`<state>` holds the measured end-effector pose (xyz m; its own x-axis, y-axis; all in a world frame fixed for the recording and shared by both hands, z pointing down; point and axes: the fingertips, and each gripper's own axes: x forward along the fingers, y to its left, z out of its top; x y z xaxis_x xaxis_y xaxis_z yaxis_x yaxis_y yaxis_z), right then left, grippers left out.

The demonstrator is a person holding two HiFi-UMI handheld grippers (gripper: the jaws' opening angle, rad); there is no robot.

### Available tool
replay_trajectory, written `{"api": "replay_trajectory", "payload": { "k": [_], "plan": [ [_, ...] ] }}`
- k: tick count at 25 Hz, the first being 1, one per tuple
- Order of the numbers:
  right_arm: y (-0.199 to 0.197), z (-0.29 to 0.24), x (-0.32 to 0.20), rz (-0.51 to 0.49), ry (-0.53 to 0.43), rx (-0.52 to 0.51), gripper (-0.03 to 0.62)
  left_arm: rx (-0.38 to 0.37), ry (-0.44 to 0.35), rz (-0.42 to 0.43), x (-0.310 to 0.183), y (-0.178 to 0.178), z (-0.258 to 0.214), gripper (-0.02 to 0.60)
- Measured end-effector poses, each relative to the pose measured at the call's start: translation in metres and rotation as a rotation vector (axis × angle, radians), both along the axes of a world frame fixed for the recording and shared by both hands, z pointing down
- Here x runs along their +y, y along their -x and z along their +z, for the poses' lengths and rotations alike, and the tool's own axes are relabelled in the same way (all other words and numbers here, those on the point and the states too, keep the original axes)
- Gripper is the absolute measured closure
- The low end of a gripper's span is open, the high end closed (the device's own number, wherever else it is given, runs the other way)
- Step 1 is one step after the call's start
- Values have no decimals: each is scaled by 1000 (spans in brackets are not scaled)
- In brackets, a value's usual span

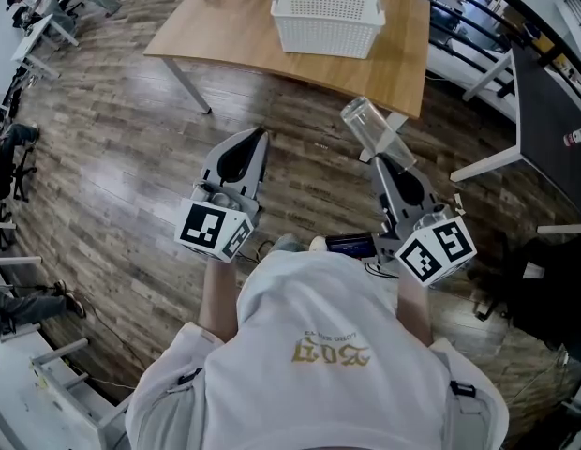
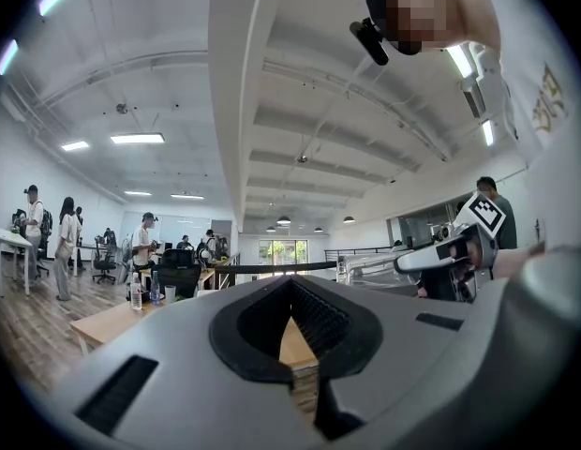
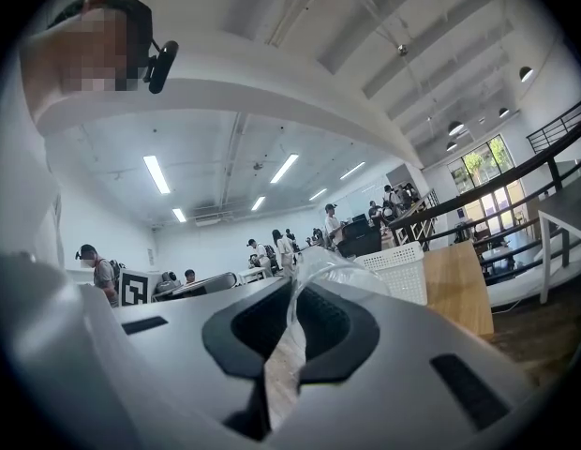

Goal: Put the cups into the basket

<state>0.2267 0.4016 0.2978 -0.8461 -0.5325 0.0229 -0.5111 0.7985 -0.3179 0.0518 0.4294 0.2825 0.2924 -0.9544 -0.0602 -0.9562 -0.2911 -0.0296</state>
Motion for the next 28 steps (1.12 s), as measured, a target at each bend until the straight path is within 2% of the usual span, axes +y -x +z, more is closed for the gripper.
{"api": "replay_trajectory", "payload": {
  "k": [11,17,22,28],
  "plan": [
    [10,3,-41,8,14,3,569,6,21,3,-44,11,6,574],
    [25,-4,-77,30,-5,-4,569,13,6,26,-90,29,3,574],
    [42,-5,-107,46,-14,-5,569,-16,-1,52,-126,40,1,574],
    [66,-6,-138,63,-7,-7,569,-1,-2,69,-159,66,0,574]
  ]
}}
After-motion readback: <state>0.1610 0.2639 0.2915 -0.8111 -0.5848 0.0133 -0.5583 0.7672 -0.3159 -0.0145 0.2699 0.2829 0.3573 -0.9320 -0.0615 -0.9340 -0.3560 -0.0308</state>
